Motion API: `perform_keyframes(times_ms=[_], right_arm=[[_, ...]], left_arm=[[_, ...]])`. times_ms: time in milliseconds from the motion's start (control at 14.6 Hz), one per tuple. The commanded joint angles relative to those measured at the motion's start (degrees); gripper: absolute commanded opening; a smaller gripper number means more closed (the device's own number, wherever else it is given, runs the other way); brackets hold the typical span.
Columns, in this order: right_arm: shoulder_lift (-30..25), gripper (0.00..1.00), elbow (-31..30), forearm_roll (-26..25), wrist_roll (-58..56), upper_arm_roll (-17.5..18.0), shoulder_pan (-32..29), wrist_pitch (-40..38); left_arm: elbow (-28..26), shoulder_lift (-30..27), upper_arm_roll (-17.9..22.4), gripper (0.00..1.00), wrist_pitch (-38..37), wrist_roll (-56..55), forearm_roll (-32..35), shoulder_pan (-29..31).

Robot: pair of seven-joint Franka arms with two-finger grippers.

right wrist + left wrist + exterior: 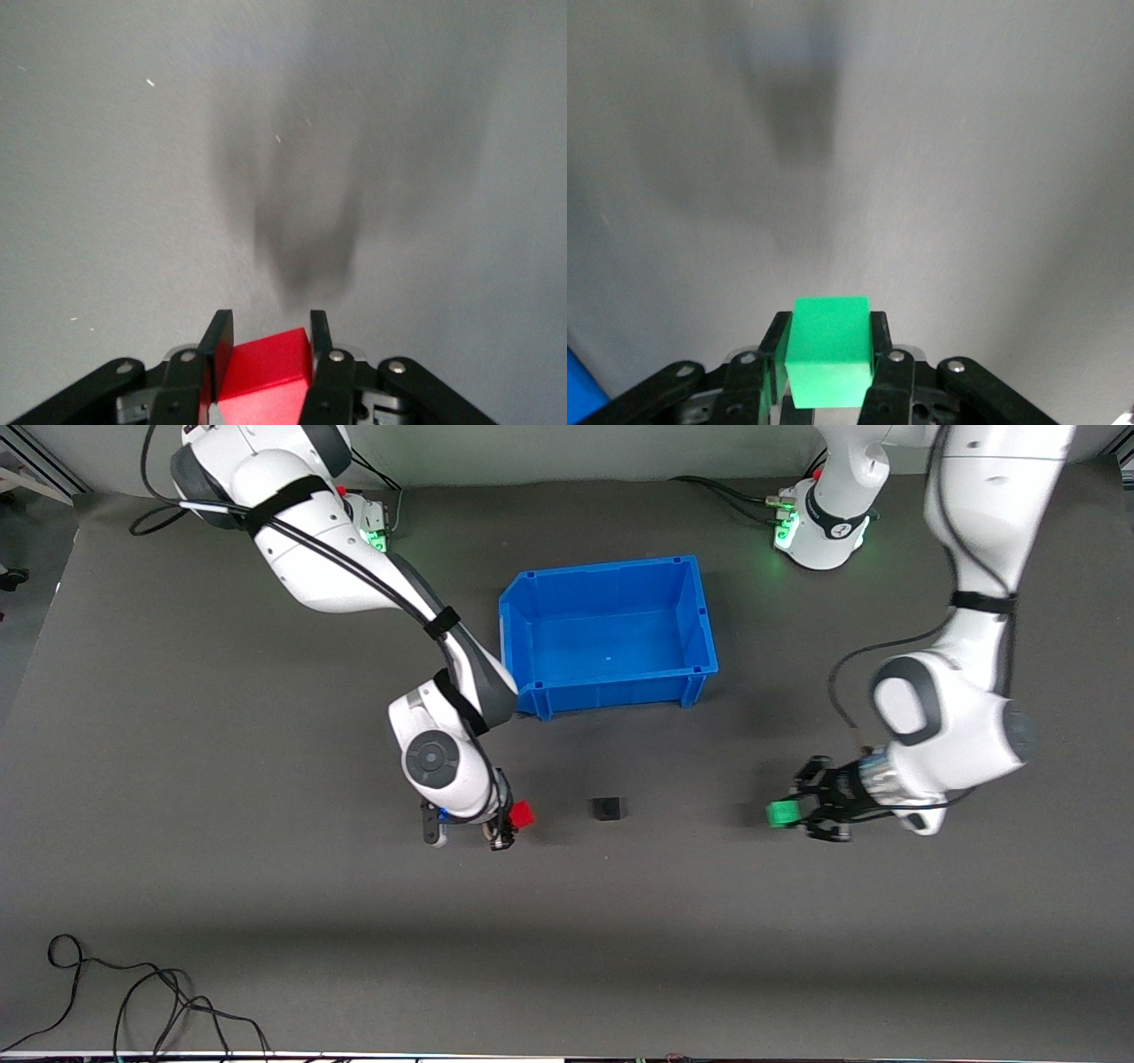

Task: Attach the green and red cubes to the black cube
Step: 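Carry the red and green cubes toward the black cube with both grippers, then press the red and green cubes against the black cube from both sides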

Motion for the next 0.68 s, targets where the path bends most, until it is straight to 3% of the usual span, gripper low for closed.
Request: perform_keyframes(times_ms=[0, 341, 615], right_arm=[[4.3, 0.00, 6.6, 0.3, 7.5, -0.5, 0.9, -3.1], [6.4, 0.00, 7.6, 0.3, 13.0, -0.4, 3.2, -3.0], [8.8, 0.00, 10.1, 0.1, 16.2, -0.4, 4.5, -3.0]], left_arm=[[0.8, 2.3, 1.0, 0.25, 4.3, -4.7, 0.1, -6.6], [6.4, 8.9, 0.9, 0.25, 6.6, -6.9, 0.1, -13.6], [10.1, 12.3, 0.8, 0.25, 6.6, -7.5, 0.0, -15.7]])
